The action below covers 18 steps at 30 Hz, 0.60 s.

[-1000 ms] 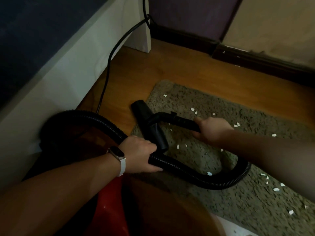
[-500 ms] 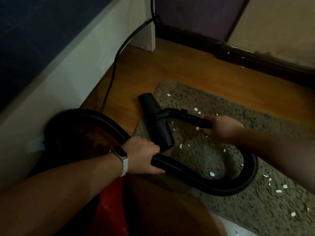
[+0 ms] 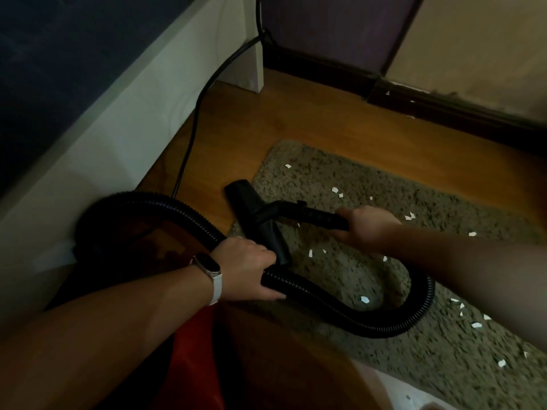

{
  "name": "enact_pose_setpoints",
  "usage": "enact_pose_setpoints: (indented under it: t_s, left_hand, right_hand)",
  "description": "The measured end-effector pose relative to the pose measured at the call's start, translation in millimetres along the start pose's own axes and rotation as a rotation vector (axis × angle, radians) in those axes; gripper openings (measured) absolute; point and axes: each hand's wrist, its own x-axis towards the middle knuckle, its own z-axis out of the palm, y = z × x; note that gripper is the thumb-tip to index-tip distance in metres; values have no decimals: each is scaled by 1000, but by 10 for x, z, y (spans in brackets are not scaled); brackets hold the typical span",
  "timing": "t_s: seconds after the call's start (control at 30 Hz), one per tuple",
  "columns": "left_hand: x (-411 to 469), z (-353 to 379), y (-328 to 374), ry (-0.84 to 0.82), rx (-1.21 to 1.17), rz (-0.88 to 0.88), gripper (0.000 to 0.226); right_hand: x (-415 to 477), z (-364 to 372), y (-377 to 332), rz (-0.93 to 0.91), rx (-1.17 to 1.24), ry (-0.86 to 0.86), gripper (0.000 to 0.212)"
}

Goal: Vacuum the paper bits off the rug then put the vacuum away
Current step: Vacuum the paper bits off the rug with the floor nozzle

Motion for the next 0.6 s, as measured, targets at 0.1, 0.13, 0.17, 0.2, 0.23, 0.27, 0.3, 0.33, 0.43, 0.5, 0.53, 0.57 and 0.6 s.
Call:
enact_pose_setpoints:
  t_s: [0.1,0.13,0.17,0.2,0.23,0.27,0.3,0.33,0.43,0.5,0.53,0.57,0.6]
  left_hand:
    - [4,-12,3,-6,-2,-5,50]
    - [2,-7,0,-18,-10,-9,49]
    - [5,-7,-1,-25,-15,-12,48]
    - [15,-4,-4,-33,-18,-16,47]
    - [35,-9,-5,-40,-17,-20,47]
    - [60,-15,-4,-49,-13,-25,47]
    - [85,-18,-7,-60,-9,-31,48]
    - [110,-19,-10,-70,-9,-39,48]
    - [154,11,-18,-79,2,-62,52]
    - [161,32,-15,-69,13,-64,54]
    - [164,38,-13,-65,14,-64,54]
    - [164,41,-10,-62,11,-63,53]
    - [164,46,-11,-60,10,-64,53]
  right_hand:
    - [-61,-34,108,40,58,16,34]
    - [-85,-34,176,66,84,31,34]
    - [-114,-34,256,93,107,42,32]
    - [-149,-36,349,123,129,46,30]
    - [-191,-36,451,154,150,44,27]
    - [-239,-33,555,184,174,38,25]
    - [-290,-24,656,210,195,32,23]
    - [-342,-14,751,231,211,26,22]
    - [-453,39,943,279,271,5,22]
    - [-467,79,960,287,256,-11,23]
    - [-459,95,931,271,223,-12,24]
    - [-436,107,878,241,181,-10,26]
    - [-403,119,802,198,138,-9,28]
